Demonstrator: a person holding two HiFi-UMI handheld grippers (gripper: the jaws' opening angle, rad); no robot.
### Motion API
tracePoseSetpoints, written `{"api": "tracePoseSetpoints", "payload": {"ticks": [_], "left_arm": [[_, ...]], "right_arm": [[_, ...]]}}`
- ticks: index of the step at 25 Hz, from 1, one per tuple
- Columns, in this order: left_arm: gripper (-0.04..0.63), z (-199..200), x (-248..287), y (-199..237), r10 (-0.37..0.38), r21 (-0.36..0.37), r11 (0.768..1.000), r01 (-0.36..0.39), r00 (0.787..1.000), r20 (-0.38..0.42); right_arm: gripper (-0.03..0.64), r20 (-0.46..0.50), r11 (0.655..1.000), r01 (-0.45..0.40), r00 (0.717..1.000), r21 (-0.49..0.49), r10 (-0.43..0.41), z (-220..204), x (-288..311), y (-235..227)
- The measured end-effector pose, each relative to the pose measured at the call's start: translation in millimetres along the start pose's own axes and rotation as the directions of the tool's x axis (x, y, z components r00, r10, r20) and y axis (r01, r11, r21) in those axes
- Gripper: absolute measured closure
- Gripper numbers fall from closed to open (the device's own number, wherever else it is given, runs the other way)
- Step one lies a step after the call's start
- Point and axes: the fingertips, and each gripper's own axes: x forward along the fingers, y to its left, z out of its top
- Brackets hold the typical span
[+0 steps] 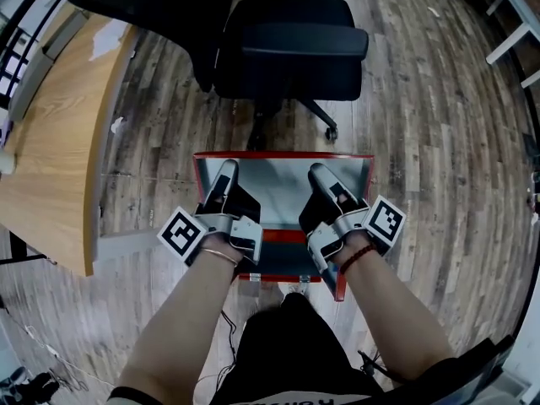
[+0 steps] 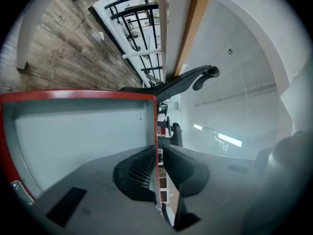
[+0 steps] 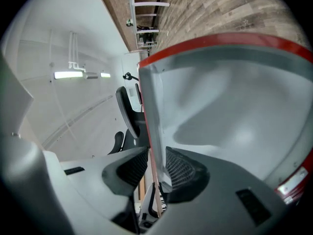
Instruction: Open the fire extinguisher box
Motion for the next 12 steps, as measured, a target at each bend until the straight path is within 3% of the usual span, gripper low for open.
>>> {"api": "tracePoseSetpoints", "payload": {"ticks": [3, 7, 10, 12], "left_arm": [[0.551, 0, -10, -9, -0.015, 0.025, 1.000, 0.015, 1.000, -0.003], [0.551, -14, -22, -33, -0.030, 0.155, 0.987, 0.044, 0.995, -0.091], [0.552, -32, -21, -72, -0.060, 0.281, 0.952, 0.118, 0.976, -0.208], [0.554, -46, -24, -95, -0.035, 0.387, 0.909, 0.157, 0.952, -0.304]], "right_arm": [[0.515, 0.011, 1.000, 0.011, 1.000, -0.023, -0.011, 2, -16, 3], [0.517, -0.013, 0.995, -0.005, 1.000, -0.097, 0.004, -3, -30, 23], [0.517, -0.047, 0.986, -0.038, 0.998, -0.160, 0.031, -12, -31, 49], [0.518, -0.069, 0.975, -0.069, 0.996, -0.212, 0.056, -22, -32, 72]]}}
